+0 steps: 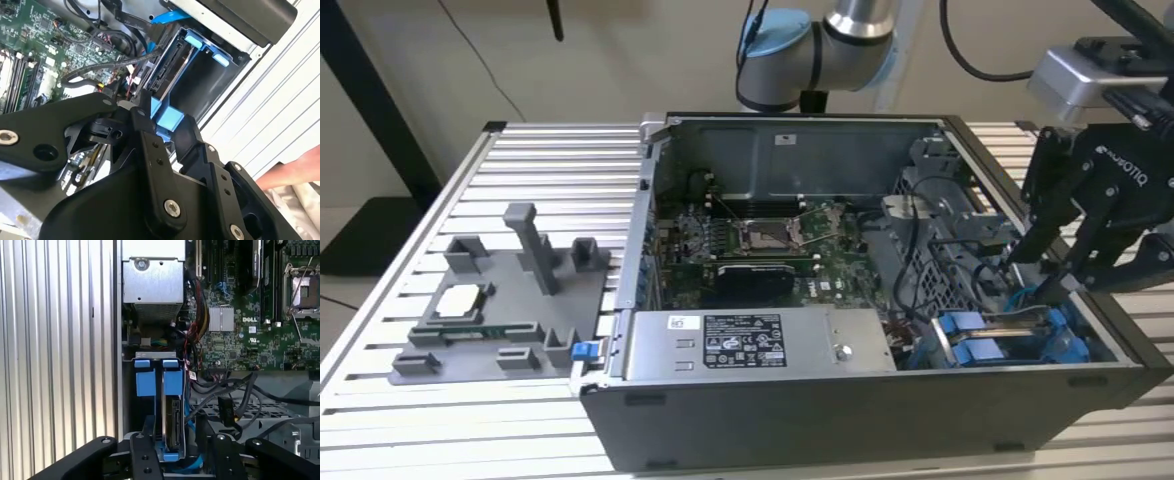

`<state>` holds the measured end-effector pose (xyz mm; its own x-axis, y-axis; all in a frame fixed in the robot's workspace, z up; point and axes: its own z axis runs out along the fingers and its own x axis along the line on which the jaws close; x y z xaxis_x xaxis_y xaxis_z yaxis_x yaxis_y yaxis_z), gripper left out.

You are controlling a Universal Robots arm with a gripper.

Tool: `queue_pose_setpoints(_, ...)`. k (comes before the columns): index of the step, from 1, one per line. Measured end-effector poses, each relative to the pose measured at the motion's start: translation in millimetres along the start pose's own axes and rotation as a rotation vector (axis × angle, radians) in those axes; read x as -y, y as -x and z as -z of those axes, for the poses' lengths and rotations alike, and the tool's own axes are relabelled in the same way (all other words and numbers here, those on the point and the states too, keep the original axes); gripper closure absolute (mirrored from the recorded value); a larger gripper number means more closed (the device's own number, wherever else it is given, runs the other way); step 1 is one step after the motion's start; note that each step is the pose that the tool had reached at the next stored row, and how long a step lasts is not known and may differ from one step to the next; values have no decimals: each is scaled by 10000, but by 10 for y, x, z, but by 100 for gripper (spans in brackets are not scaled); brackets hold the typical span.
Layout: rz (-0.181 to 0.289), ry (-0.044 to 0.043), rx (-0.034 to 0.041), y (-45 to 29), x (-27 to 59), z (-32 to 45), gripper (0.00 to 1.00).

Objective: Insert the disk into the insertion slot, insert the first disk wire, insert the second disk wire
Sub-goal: 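Insert the disk into the insertion slot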

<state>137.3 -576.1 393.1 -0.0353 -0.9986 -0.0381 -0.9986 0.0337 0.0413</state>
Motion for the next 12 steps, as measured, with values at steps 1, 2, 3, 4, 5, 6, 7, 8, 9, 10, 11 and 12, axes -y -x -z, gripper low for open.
queue_pose_setpoints(1,-1,0,1,10,-5,6,0)
queue_pose_setpoints(2,-2,0,1,30,-12,7,0)
queue_pose_setpoints(3,-2,0,-1,57,-20,8,0)
queue_pose_setpoints(4,-1,0,0,83,-28,7,0)
queue_pose_setpoints(5,-2,0,0,110,-36,8,0)
queue_pose_setpoints(6,-2,0,-1,130,-40,16,0)
queue_pose_setpoints(7,-1,0,-1,143,-43,30,0)
queue_pose_setpoints(8,-2,0,-4,154,-48,51,0)
queue_pose_setpoints(9,-3,-1,-4,160,-55,71,0)
queue_pose_setpoints(10,-1,0,0,162,-64,77,0)
queue_pose_setpoints(11,2,0,1,165,-76,77,0)
queue_pose_setpoints(12,8,0,2,171,-93,75,0)
